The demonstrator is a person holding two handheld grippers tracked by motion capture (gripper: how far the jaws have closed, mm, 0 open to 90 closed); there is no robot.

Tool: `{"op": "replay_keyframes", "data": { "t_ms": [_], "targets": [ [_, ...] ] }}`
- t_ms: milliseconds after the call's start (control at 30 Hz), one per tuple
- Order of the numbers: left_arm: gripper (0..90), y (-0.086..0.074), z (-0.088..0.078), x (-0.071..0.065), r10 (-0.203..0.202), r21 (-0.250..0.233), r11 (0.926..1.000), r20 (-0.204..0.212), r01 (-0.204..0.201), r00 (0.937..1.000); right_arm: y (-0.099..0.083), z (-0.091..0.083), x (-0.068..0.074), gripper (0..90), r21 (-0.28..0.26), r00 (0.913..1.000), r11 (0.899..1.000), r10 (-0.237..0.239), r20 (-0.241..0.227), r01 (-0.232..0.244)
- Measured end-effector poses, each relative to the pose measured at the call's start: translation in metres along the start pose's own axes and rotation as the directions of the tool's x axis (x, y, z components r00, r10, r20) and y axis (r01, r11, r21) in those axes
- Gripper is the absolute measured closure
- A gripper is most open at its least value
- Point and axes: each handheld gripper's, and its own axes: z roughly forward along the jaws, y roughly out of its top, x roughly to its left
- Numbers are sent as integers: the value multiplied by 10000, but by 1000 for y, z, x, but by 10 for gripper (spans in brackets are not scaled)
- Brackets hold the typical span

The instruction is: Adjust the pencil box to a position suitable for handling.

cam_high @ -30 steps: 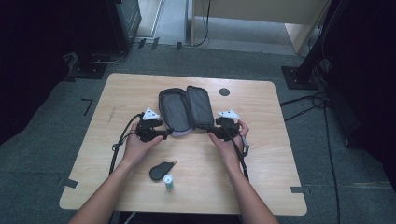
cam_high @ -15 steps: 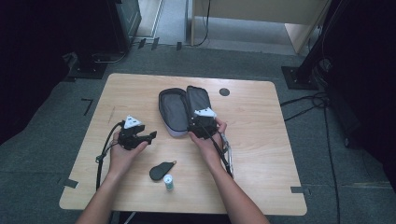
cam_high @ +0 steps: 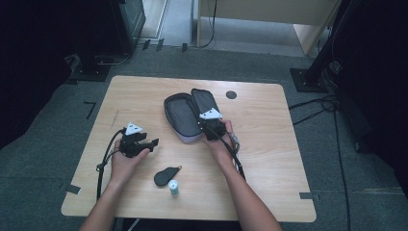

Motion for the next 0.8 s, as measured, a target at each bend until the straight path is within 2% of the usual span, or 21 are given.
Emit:
{"op": "replay_keyframes", "data": {
  "t_ms": [67,100,133,300,367,400,467,500,533,567,633,700,767,800],
  "targets": [
    [391,0,0,0,-19,4,10000,17,19,10000,1,-4,-9,869,-55,9980,9994,-330,-540,327],
    [391,0,0,-1,30,32,10000,22,-30,10000,0,-6,-15,868,-136,9967,9982,-594,-553,588],
    [391,0,0,-1,40,45,10000,34,-40,10000,-2,-8,-20,868,-87,9965,9980,-637,-547,633],
    [391,0,1,-2,44,35,10000,-2,-44,10000,-13,-4,-41,826,454,9996,9989,118,-276,-105],
    [392,-1,1,-1,37,28,10000,-19,-37,10000,-16,-5,-43,709,497,9979,9979,449,-461,-426],
    [392,-1,0,-1,27,27,10000,-25,-26,10000,-16,-7,-42,663,397,9973,9972,644,-350,-630],
    [392,-1,0,0,35,-24,10000,-120,-35,9999,-16,-13,-40,546,320,9958,9953,910,143,-914],
    [393,-2,-1,0,78,-58,10000,-350,-80,9994,-16,-17,-39,509,331,9928,9930,1118,427,-1132],
    [398,-2,-2,0,127,-59,9999,-498,-130,9987,-16,-23,-38,501,521,9839,9848,1616,758,-1658],
    [399,-2,-2,1,98,-109,9999,-610,-105,9981,-16,-28,-38,490,697,9729,9724,2173,793,-2228],
    [399,-2,-3,2,-58,-175,9998,-706,46,9975,-19,-37,-38,485,750,9532,9508,2966,577,-3004],
    [399,-2,-3,3,-146,-161,9998,-760,134,9970,-22,-40,-37,480,778,9411,9380,3351,452,-3377],
    [398,-3,-2,3,-152,-129,9998,-815,142,9966,-25,-40,-36,479,905,9254,9210,3784,217,-3788],
    [398,-3,-2,3,-141,-138,9998,-855,130,9962,-26,-38,-36,479,942,9144,9099,4045,142,-4039]
  ]
}}
